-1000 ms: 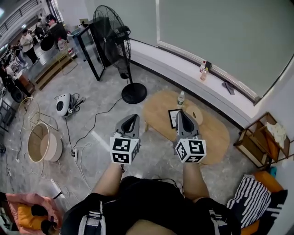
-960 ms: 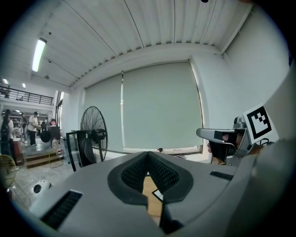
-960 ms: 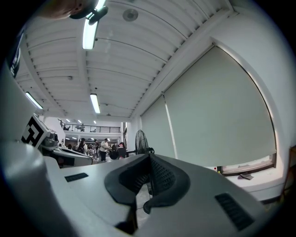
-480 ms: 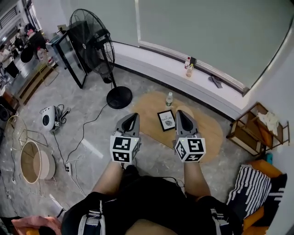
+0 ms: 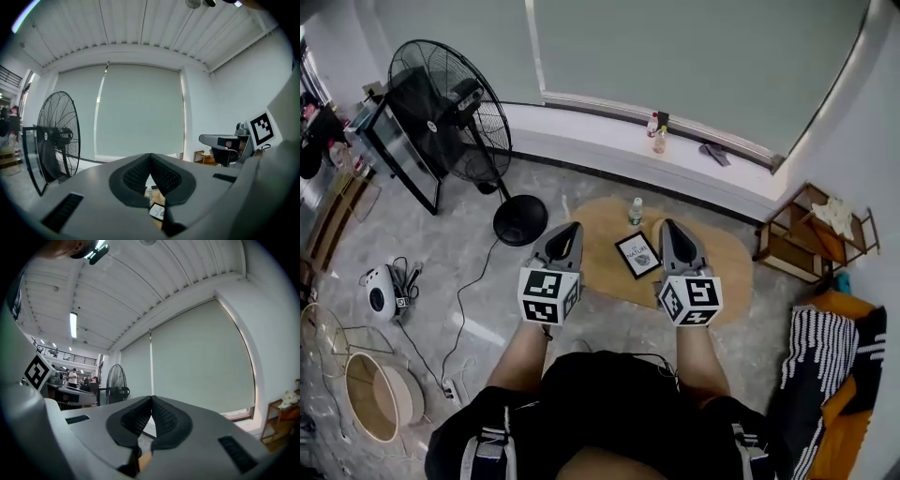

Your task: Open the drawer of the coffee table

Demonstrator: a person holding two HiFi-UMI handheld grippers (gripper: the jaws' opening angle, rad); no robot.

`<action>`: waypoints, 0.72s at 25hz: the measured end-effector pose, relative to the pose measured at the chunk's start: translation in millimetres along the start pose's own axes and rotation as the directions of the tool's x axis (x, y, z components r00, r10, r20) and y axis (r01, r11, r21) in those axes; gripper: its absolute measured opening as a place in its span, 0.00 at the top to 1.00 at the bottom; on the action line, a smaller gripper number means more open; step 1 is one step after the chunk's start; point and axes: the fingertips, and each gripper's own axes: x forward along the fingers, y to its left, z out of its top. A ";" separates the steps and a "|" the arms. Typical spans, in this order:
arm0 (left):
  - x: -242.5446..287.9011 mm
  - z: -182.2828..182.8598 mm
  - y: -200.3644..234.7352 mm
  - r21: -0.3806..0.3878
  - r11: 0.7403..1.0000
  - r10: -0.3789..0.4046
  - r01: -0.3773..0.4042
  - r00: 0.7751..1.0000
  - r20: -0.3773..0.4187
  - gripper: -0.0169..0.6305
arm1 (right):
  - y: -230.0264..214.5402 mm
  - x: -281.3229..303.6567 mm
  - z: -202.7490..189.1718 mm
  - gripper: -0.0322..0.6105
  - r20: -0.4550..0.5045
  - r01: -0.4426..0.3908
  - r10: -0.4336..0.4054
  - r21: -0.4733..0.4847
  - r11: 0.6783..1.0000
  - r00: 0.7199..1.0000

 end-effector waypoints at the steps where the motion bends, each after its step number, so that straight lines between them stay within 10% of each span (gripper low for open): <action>1: 4.9 -3.2 10.3 0.007 1.000 -0.014 0.014 1.000 -0.006 0.94 | 2.9 5.5 -4.1 0.93 -0.008 0.019 -0.019 -0.003 1.000 1.000; 18: 70.1 -73.8 1.3 -0.010 0.985 -0.172 0.173 0.970 -0.172 0.94 | -55.3 1.8 -71.3 0.93 -0.142 0.211 -0.210 -0.012 0.977 0.967</action>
